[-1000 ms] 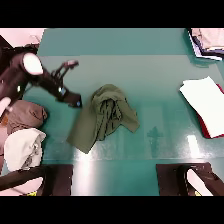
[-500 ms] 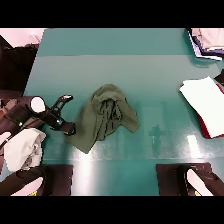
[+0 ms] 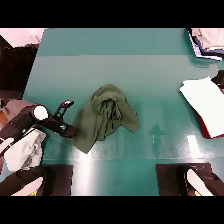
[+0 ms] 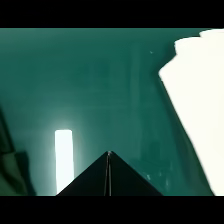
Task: Fold the shirts.
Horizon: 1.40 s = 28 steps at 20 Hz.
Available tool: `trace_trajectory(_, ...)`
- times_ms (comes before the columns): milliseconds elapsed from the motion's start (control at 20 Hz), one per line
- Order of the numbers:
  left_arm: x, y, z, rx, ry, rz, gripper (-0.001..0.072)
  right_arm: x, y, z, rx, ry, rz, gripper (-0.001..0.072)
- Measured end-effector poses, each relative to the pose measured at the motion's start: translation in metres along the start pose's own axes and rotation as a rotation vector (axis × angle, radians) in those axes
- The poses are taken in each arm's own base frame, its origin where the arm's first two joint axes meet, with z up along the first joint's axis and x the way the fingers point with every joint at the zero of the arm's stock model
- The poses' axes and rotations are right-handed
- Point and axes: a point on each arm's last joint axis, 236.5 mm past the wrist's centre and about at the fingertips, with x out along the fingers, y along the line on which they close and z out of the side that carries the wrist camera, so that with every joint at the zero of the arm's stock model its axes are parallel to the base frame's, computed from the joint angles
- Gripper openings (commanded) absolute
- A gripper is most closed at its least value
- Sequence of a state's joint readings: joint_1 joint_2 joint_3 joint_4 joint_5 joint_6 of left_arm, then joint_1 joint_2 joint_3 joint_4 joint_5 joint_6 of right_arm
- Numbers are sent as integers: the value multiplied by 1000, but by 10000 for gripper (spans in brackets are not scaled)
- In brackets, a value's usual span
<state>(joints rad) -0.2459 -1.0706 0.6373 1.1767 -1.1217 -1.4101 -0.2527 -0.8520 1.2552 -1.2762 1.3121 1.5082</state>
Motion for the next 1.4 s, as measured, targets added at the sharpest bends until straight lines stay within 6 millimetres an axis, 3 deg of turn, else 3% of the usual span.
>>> trace_trajectory(50, -6, 0, 5, 16, -9, 11, 25, 4, 11, -3, -9, 9, 44, 41)
trace_trajectory(100, -14, 1, 11, 36, -18, 26, 25, 9, 23, -9, -17, 25, 92, 279)
trace_trajectory(150, -26, 2, 21, 63, -37, 49, 25, 18, 36, -19, -30, 55, 143, 466)
trace_trajectory(450, -92, -5, 71, 163, -167, 132, 25, 109, 126, -122, -133, 343, 387, 474)
trace_trajectory(600, -105, -7, 78, 178, -190, 146, 25, 153, 167, -155, -193, 398, 435, 474)
trace_trajectory(800, -111, -8, 79, 184, -194, 152, 25, 190, 204, -186, -259, 483, 461, 474)
trace_trajectory(900, -112, -8, 80, 186, -196, 153, 25, 201, 218, -192, -282, 506, 471, 416)
trace_trajectory(950, -112, -8, 80, 186, -196, 153, 25, 205, 223, -194, -291, 515, 475, 285)
trace_trajectory(1000, -112, -8, 80, 186, -196, 154, 25, 209, 227, -195, -297, 521, 478, 100)
trace_trajectory(1050, -112, -8, 80, 186, -196, 154, 25, 211, 230, -195, -303, 522, 481, 18)
trace_trajectory(1150, -114, -8, 81, 189, -200, 156, 25, 212, 232, -190, -315, 511, 482, 17)
trace_trajectory(1250, -127, -6, 88, 202, -233, 188, 25, 204, 227, -171, -328, 457, 472, 17)
trace_trajectory(1400, -180, -7, 109, 234, -364, 267, 25, 169, 205, -106, -307, 288, 433, 17)
